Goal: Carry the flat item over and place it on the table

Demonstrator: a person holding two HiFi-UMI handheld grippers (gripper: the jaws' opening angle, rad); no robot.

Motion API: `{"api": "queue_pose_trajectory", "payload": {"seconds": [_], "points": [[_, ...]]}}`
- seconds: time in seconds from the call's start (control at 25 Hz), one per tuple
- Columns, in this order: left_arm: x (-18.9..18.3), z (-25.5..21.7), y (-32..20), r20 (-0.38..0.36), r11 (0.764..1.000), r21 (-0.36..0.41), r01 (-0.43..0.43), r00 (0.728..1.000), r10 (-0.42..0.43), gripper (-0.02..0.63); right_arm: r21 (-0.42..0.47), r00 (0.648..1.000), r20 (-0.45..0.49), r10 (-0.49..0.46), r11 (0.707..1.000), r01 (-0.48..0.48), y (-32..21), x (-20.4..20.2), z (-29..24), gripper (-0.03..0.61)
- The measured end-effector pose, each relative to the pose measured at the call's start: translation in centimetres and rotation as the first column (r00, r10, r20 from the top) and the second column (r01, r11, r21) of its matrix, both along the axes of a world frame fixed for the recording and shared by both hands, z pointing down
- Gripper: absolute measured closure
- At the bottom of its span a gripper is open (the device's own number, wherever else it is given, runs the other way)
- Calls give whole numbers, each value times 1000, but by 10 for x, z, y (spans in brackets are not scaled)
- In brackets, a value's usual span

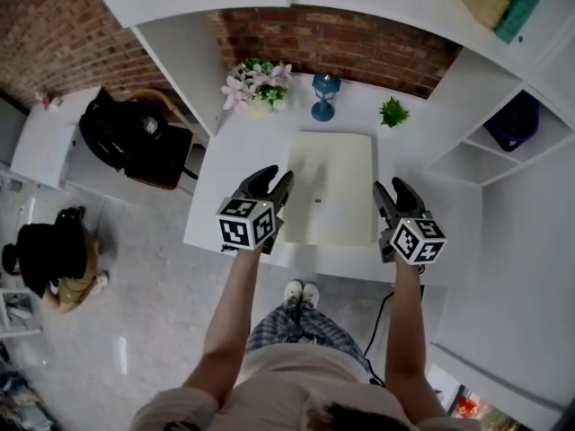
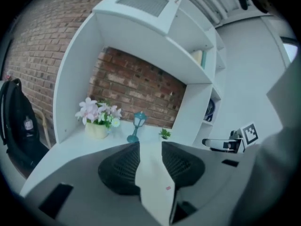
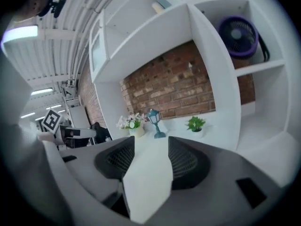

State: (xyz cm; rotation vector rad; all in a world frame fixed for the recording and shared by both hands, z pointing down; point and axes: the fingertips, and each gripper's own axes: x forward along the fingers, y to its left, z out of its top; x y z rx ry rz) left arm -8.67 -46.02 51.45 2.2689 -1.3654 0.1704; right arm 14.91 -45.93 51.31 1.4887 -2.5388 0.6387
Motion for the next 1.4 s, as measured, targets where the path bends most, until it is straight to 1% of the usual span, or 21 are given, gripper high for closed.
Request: {"api": "queue_pose_trajectory", "payload": {"seconds": [0.12,0.24,0.36,0.56,0.76,1.04,1.16,1.4], "points": [[-3,-37,13,-17,994,109,27,1000,-26,507,128,999,-28,26,992,-22,22,8,-34,385],[-5,-69,26,-36,974,220,59,998,-52,545,231,996,-23,88,970,-80,40,17,-64,447],[-2,-92,43,-33,952,299,59,998,-52,563,297,991,-18,131,947,-119,58,25,-83,488],[2,-114,72,-23,925,378,45,999,-40,581,370,983,-36,178,916,-153,86,34,-106,532],[2,-123,89,-15,911,411,30,1000,-26,584,425,977,-23,211,887,-181,100,39,-123,555],[1,-124,98,-15,910,414,12,1000,-7,586,475,970,-22,243,856,-203,109,42,-138,560],[-1,-123,98,-20,912,411,13,1000,-5,586,480,966,-26,257,851,-213,110,45,-140,561],[-2,-120,97,-27,917,398,17,1000,-7,586,467,963,-40,266,857,-217,111,48,-137,563]]}}
